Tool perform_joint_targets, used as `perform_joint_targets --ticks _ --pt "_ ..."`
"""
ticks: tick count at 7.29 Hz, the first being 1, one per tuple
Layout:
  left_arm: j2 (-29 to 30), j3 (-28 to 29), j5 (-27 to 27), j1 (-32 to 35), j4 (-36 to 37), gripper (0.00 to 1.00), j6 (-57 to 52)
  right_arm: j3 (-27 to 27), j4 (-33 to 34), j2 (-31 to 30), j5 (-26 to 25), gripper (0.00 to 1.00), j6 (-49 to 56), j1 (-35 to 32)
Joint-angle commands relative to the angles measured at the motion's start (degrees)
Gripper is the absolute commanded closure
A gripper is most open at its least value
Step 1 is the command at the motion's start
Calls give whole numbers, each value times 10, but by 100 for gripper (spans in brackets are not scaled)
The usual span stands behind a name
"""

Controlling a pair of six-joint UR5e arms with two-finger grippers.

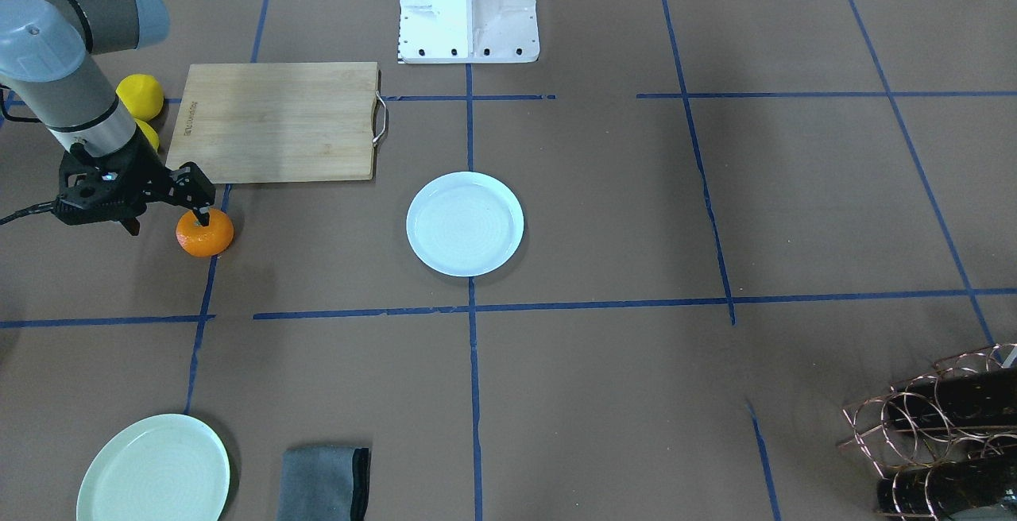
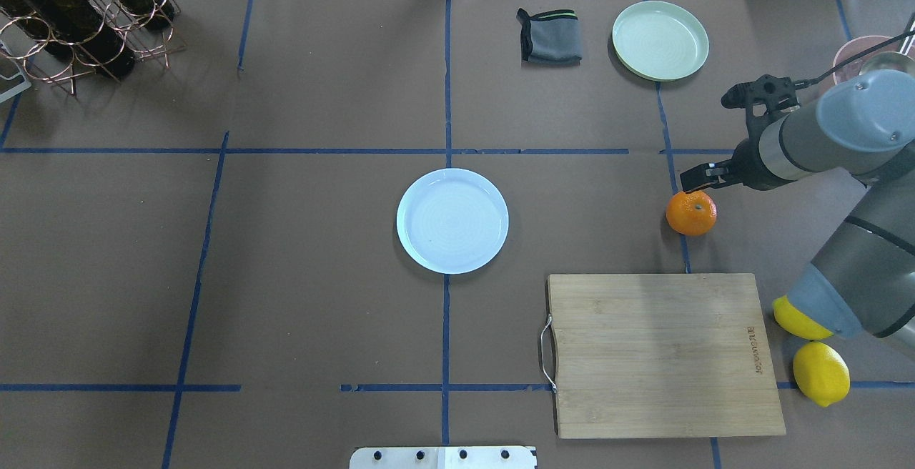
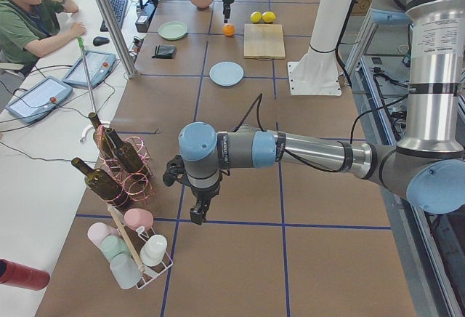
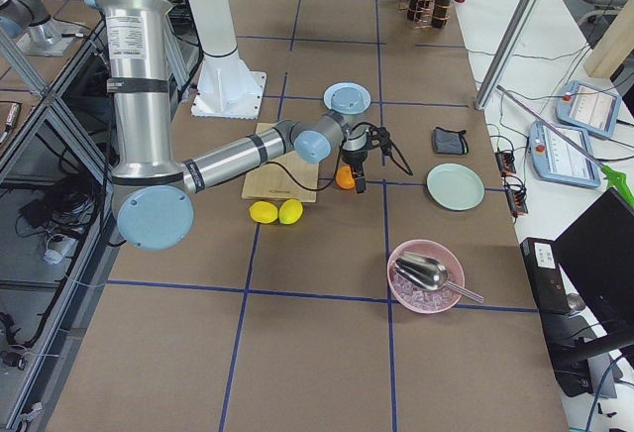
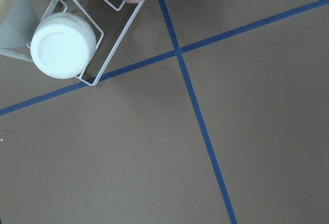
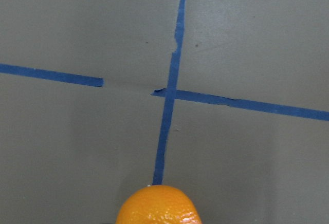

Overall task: Pick orange to plate
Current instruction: 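Reach the right gripper down over the orange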

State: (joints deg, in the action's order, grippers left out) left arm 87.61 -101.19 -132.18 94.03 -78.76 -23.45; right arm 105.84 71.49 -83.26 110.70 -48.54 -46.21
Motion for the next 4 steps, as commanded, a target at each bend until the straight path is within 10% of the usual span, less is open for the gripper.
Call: perform_joint_targets --ticks 1,4 --pt "1 4 0 -1 -2 0 0 -8 -16 1 -13 0 -15 18" --pt "1 2 0 -1 -1 0 0 -17 -17 2 -35 0 -16 37"
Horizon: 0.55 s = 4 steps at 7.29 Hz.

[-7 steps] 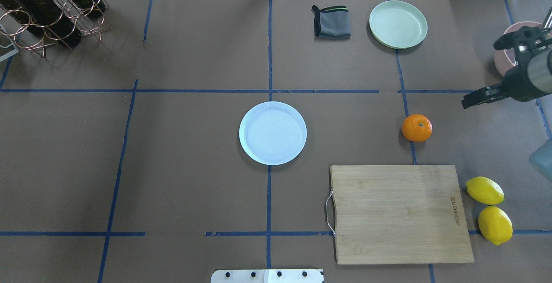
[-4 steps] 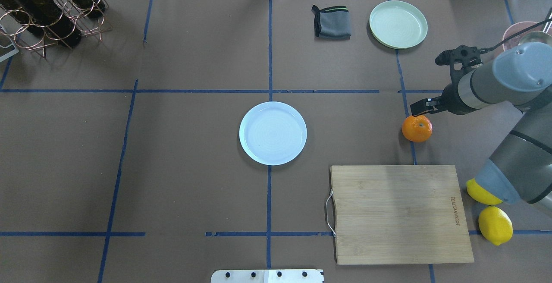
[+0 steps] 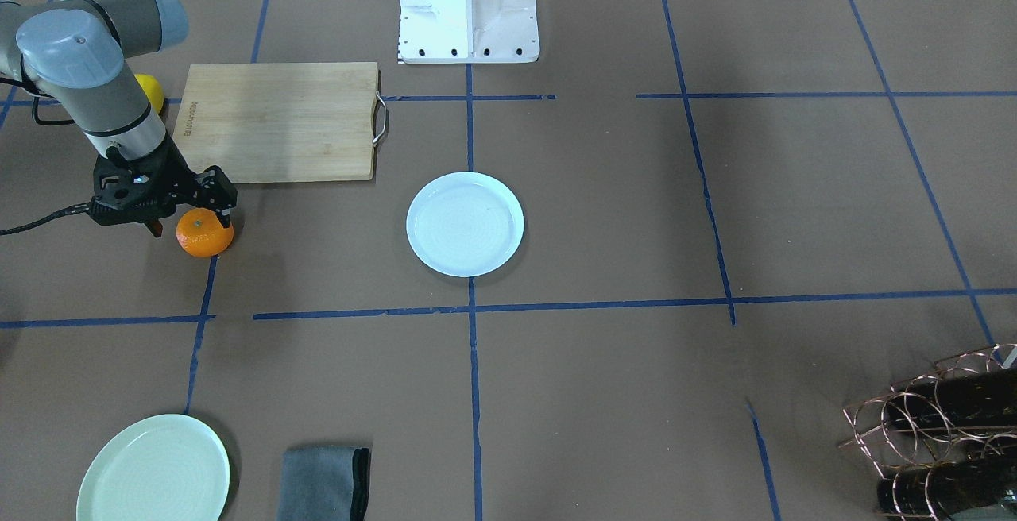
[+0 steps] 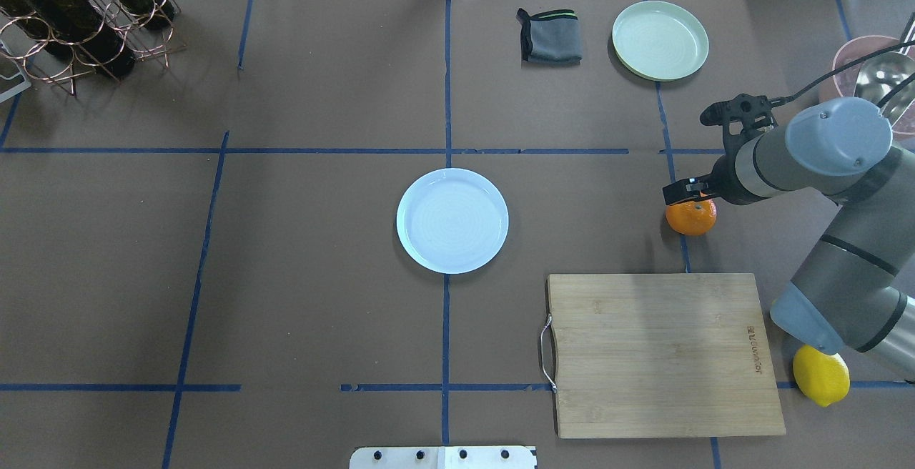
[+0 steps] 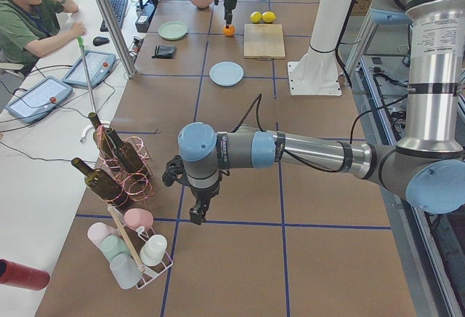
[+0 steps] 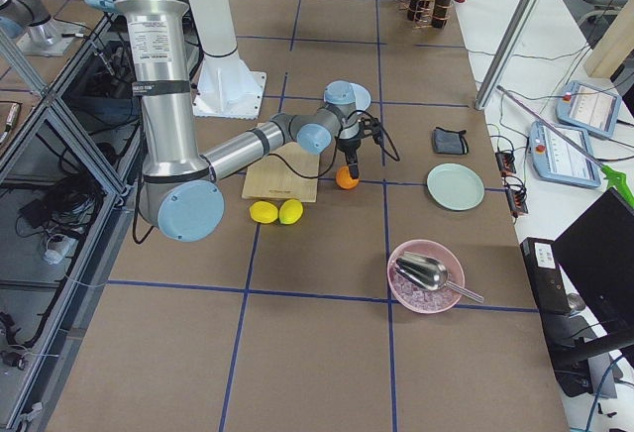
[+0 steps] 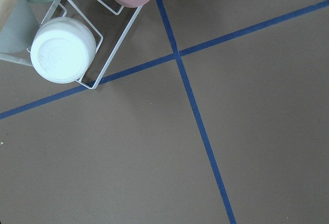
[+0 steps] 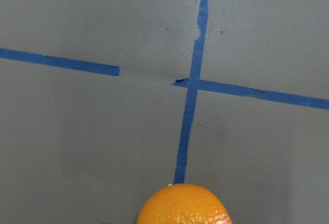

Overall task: Pick orange to plate
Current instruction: 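Close the right gripper on the orange and lift it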

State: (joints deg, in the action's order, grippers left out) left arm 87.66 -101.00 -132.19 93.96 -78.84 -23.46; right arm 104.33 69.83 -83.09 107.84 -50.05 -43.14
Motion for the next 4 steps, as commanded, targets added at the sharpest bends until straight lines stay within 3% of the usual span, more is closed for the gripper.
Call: perform_joint_targets --ticks 1,4 --pt "0 0 0 0 0 0 0 -6 0 0 -12 0 0 11" --pt "1 3 0 0 0 0 0 -25 0 1 -30 0 0 26"
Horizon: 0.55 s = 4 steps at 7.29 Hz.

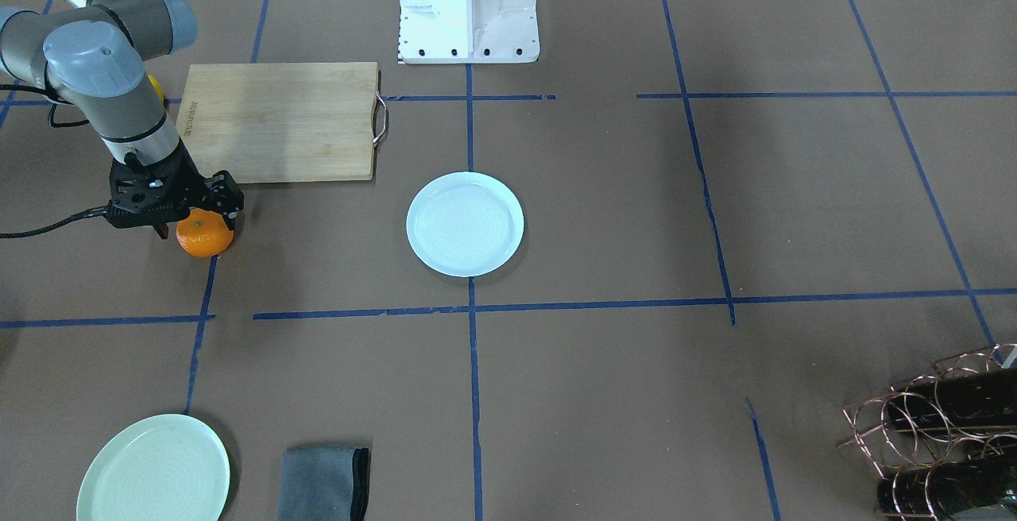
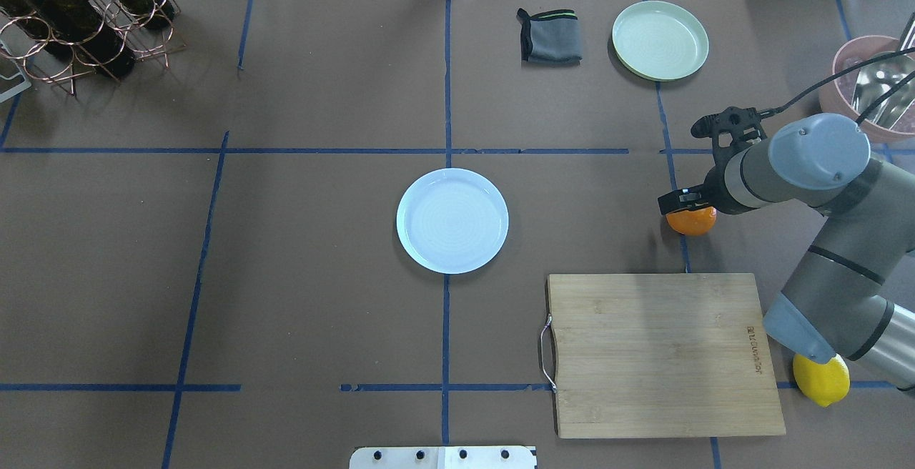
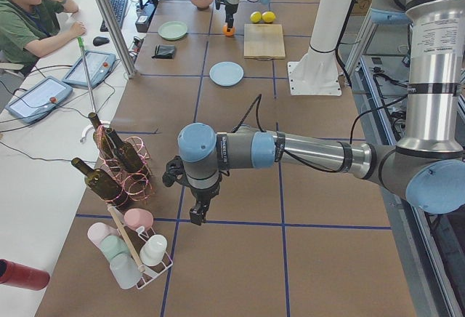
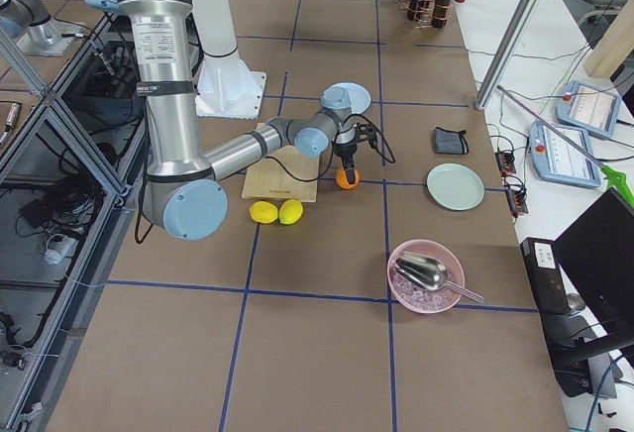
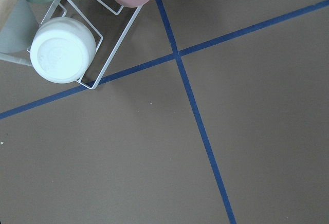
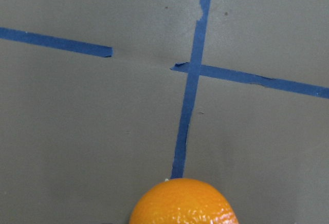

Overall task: Pick orange to plate
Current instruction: 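Close the right gripper on the orange and lift it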

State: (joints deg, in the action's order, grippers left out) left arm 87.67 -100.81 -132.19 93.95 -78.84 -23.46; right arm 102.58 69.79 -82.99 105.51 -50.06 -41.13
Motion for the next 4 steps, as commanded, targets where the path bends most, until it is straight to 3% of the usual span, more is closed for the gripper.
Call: perform_joint_targets --ticks 1,2,3,4 --pt "0 0 0 0 0 0 0 -10 0 0 -7 0 0 11" --pt "0 0 0 0 0 0 0 -13 0 0 -17 0 0 16" --pt "0 0 0 0 0 0 0 -12 0 2 -21 21 0 19" --pt "0 2 0 0 0 0 0 -10 1 13 -19 66 0 18"
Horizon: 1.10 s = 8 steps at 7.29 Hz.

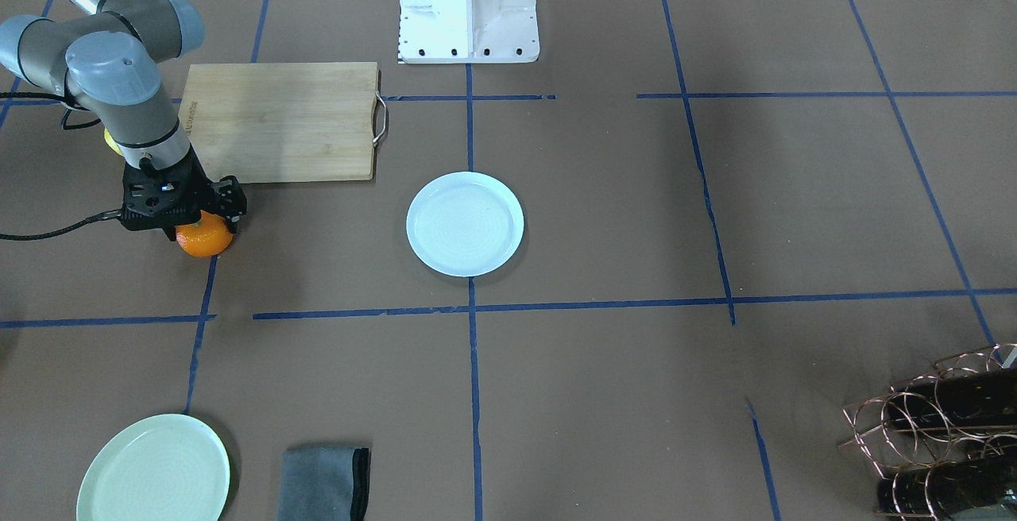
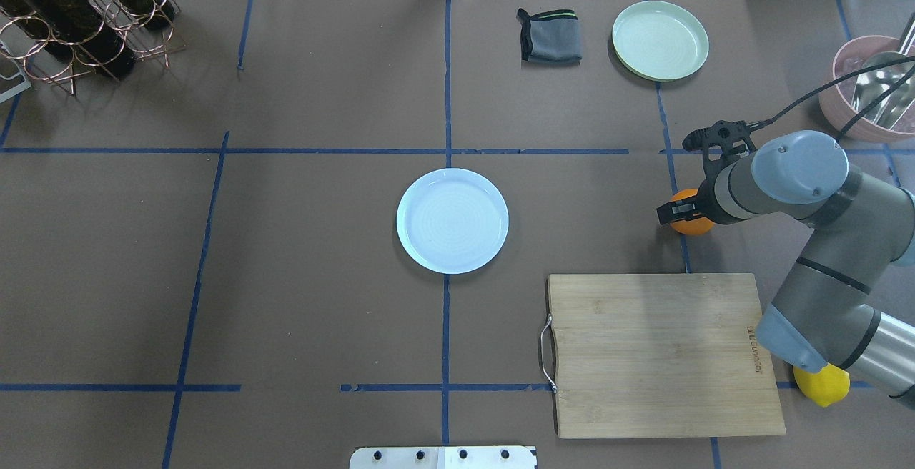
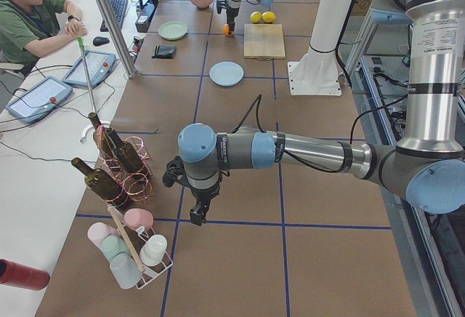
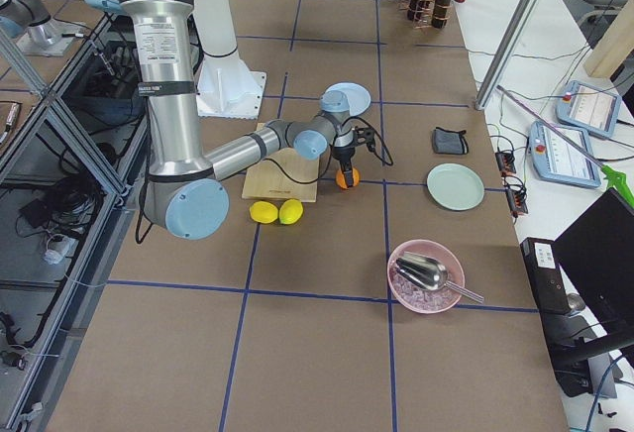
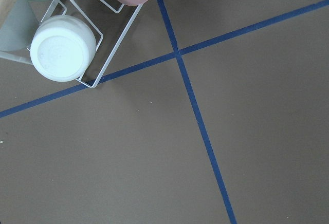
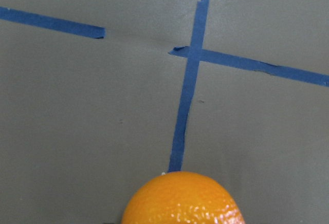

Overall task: Pick orange to plate
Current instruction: 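Close the right gripper on the orange and lift it, then carry the orange with the right gripper over the light blue plate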

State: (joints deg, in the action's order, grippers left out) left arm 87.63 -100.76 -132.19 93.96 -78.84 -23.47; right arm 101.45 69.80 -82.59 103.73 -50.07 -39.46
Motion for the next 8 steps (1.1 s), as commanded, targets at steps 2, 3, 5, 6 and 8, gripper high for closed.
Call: perform_joint_targets --ticks 2,3,5,6,8 --pt "0 -4 -1 0 1 0 0 0 15 77 2 93 -42 3" --pt "0 -1 -1 0 0 0 0 -2 70 146 2 92 -75 10" --pt "0 -1 -1 0 0 0 0 -52 158 282 -4 87 -162 43" --pt "0 -5 -1 0 0 0 0 -96 158 331 -15 84 -189 55" --pt "0 -6 -1 0 0 0 0 -151 158 384 -80 82 -248 108"
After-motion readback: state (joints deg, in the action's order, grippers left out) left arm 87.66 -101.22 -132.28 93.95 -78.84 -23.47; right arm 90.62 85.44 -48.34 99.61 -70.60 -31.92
